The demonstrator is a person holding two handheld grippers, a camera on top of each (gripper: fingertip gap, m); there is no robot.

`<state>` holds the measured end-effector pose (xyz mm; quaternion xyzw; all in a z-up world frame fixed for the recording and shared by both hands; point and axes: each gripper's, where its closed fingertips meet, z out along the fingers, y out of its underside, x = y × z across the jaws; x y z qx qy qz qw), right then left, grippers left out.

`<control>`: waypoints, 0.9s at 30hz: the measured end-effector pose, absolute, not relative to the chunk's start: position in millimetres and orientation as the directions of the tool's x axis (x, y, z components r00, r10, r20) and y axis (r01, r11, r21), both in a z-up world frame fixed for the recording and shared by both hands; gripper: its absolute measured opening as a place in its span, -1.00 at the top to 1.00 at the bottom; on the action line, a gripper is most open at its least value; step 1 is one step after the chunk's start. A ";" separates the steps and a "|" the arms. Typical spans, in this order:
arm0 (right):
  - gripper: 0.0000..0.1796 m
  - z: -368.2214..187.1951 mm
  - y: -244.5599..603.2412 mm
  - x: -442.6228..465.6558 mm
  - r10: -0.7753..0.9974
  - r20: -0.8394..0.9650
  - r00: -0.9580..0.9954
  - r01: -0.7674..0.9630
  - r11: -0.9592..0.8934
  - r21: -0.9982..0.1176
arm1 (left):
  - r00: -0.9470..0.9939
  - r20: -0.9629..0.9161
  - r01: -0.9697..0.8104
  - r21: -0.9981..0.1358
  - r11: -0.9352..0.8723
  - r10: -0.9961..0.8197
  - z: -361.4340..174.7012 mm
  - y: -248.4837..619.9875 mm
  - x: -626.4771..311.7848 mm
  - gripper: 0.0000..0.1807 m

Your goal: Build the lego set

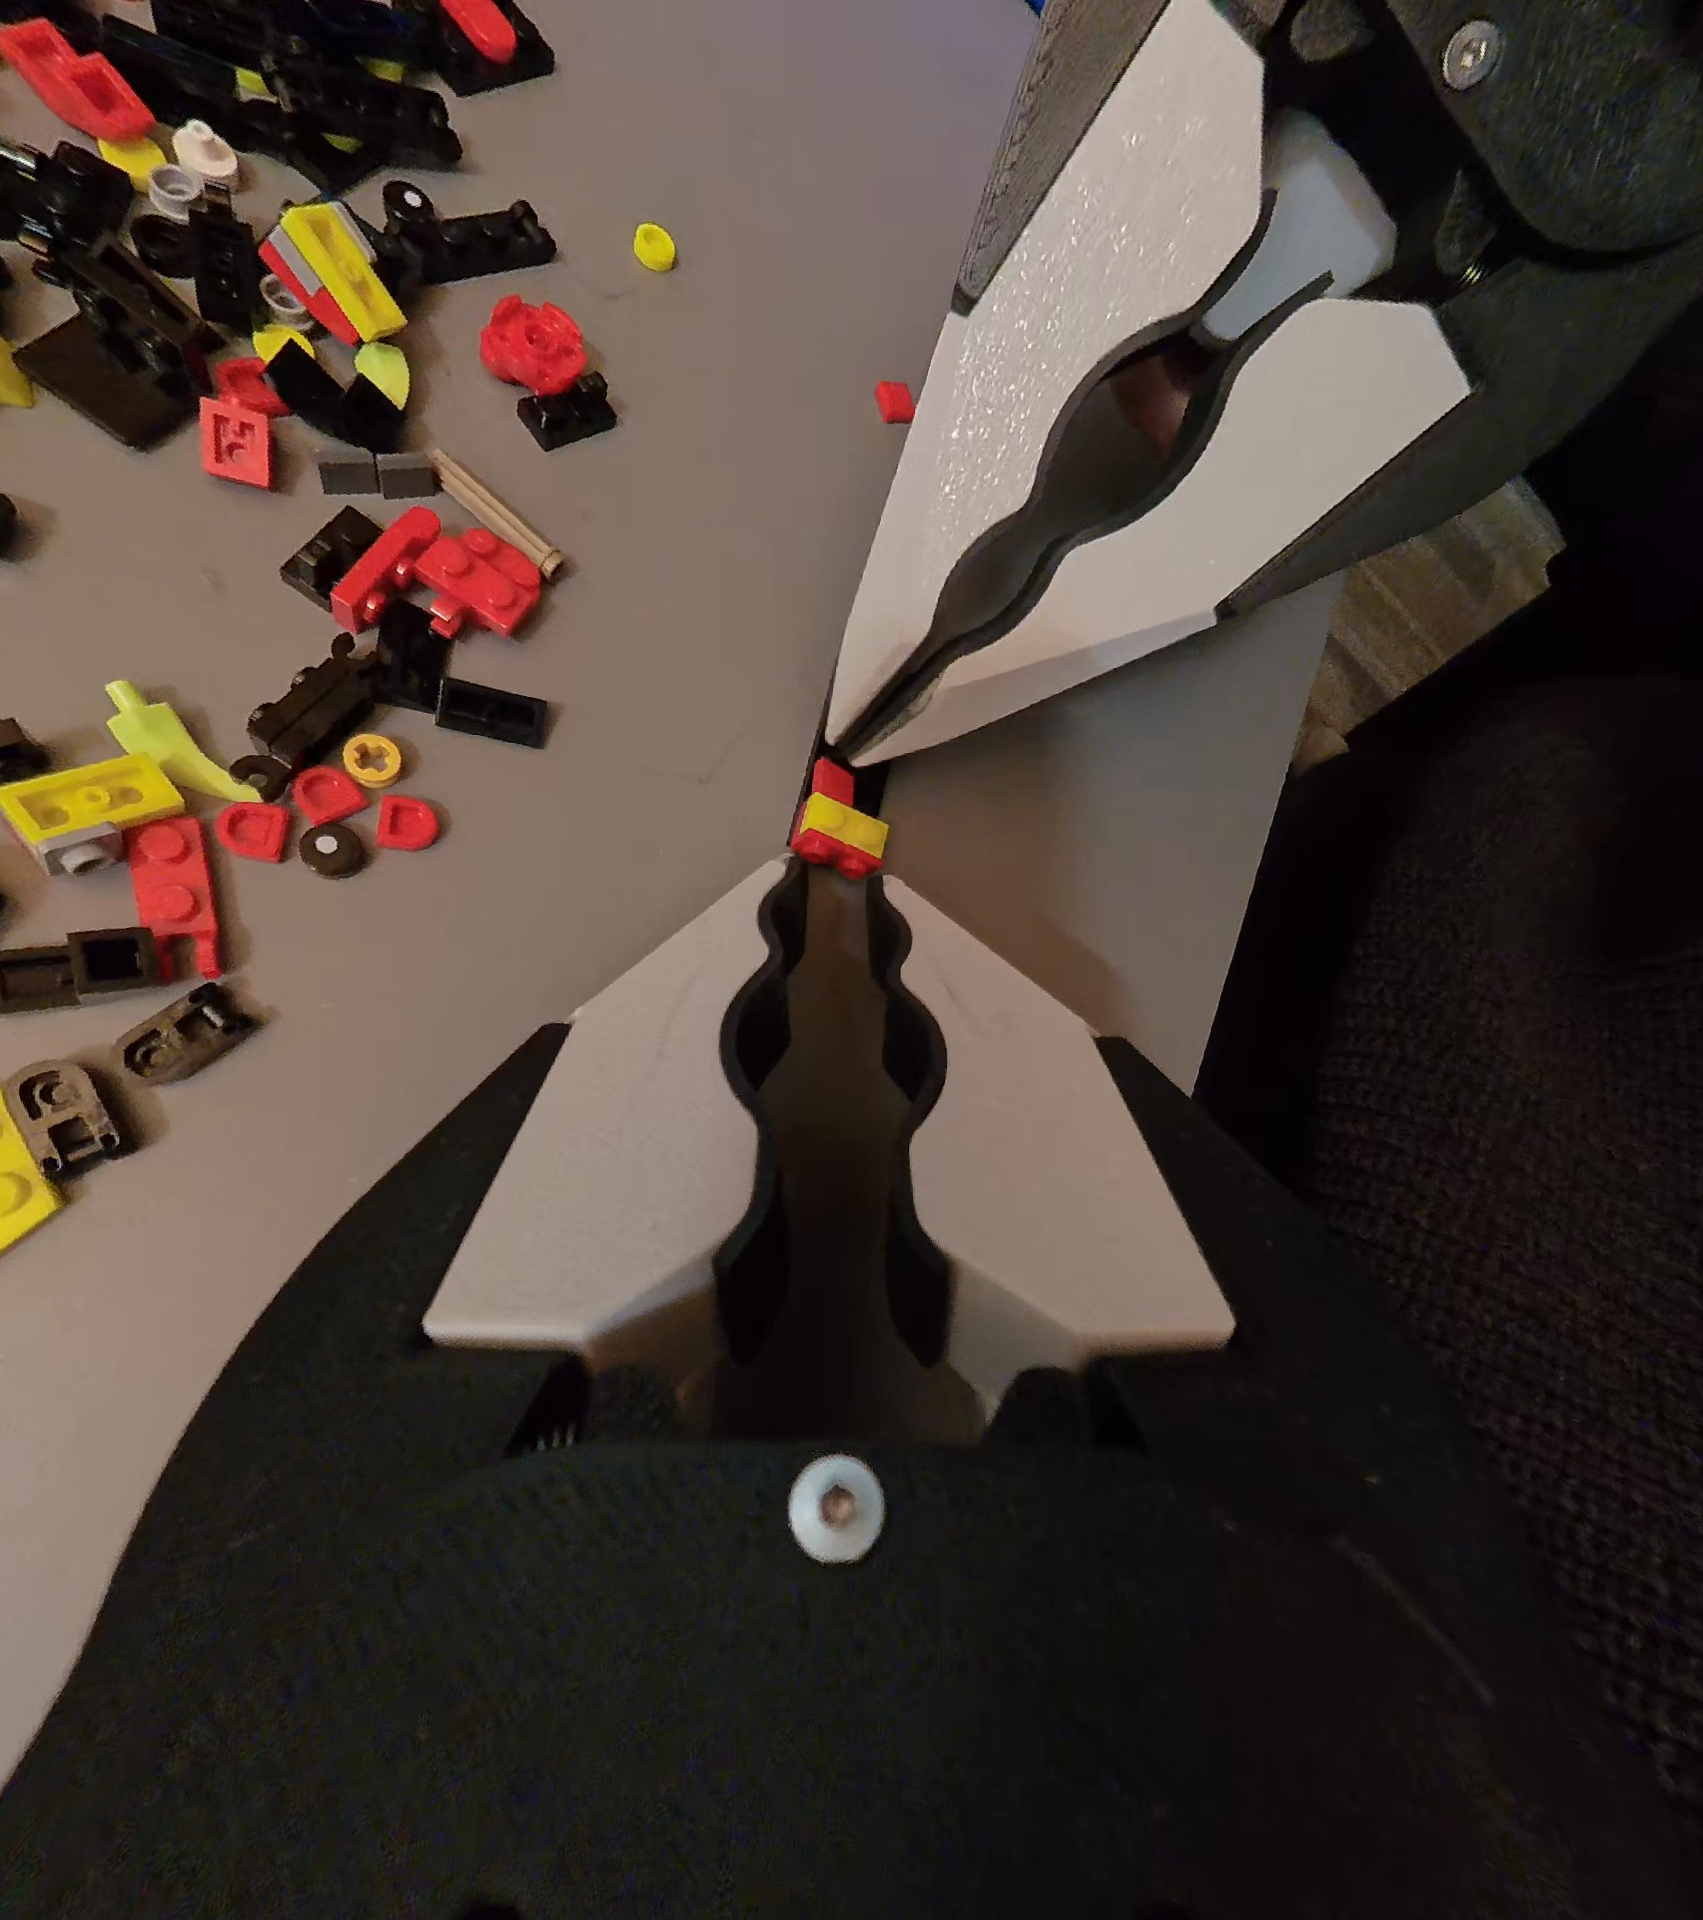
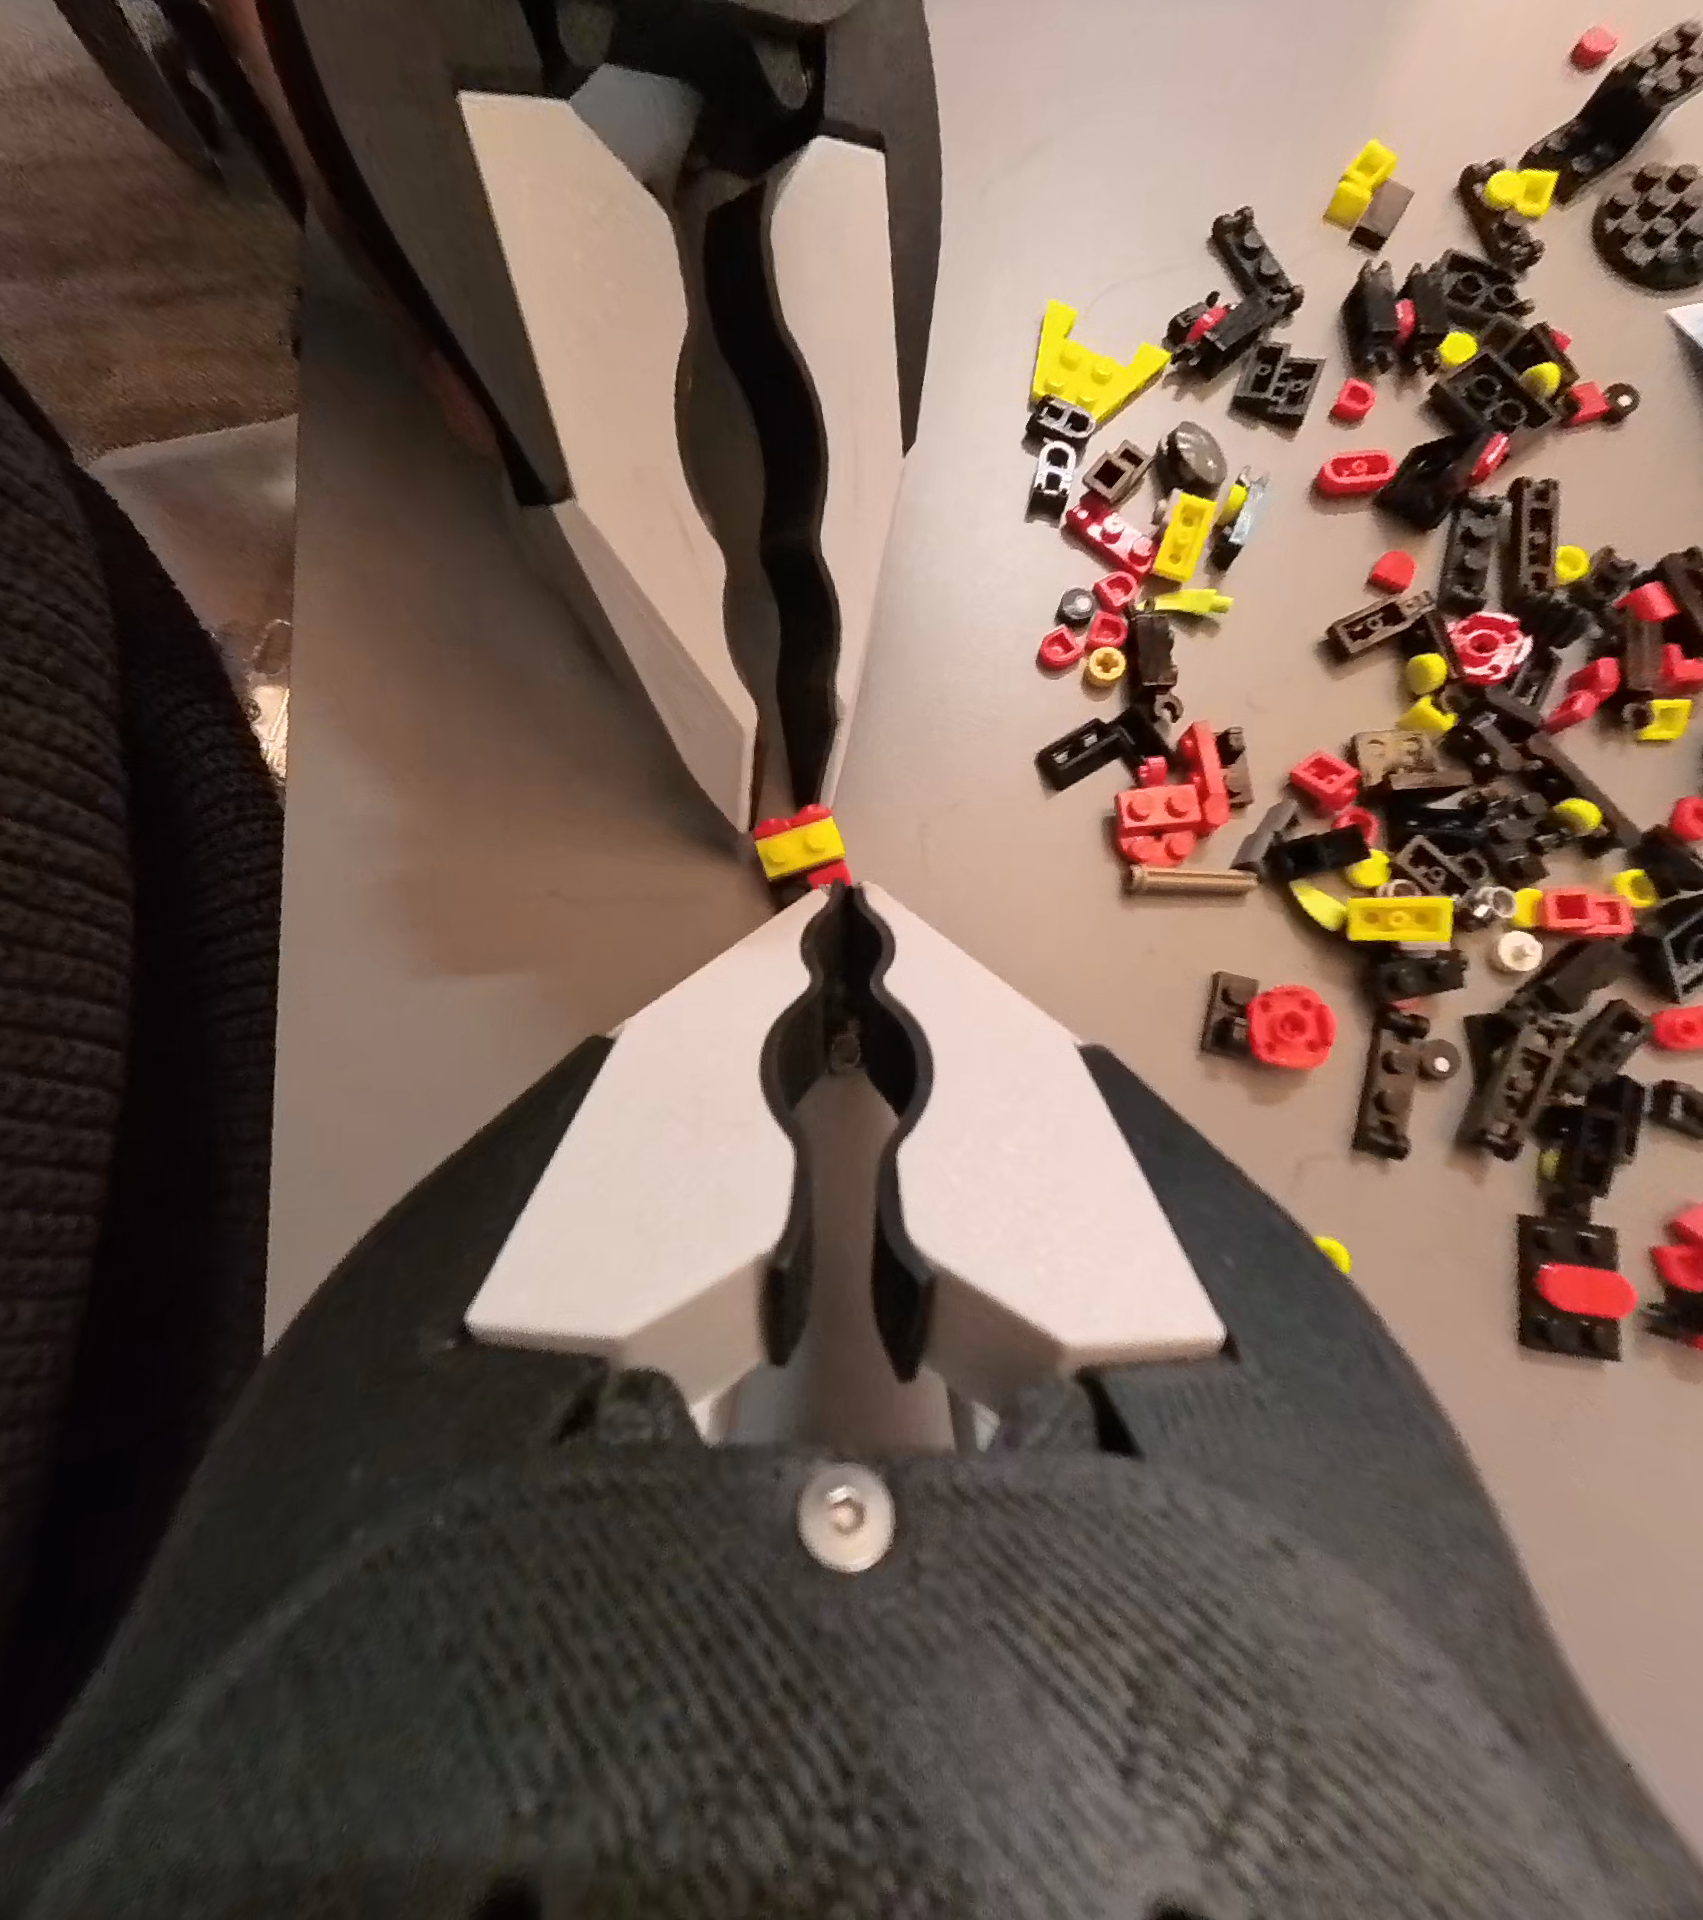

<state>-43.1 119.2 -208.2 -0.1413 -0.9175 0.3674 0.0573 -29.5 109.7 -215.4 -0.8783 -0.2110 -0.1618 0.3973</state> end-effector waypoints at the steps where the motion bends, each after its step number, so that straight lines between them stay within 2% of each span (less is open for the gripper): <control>1: 1.00 -208.1 118.4 -42.5 0.296 0.004 -0.955 0.212 0.692 -0.690 | 0.859 0.452 0.499 -0.630 -0.595 0.242 -215.2 109.7 -29.6 0.88; 19: 1.00 -209.5 114.0 -42.9 0.290 -0.004 -0.957 0.213 0.691 -0.691 | 0.864 0.442 0.492 -0.636 -0.595 0.241 -215.5 111.6 -30.0 0.92; 27: 1.00 -210.2 114.0 -41.3 0.315 -0.070 -0.947 0.273 0.667 -0.693 | 0.862 0.441 0.497 -0.633 -0.594 0.251 -216.6 111.6 -31.5 0.96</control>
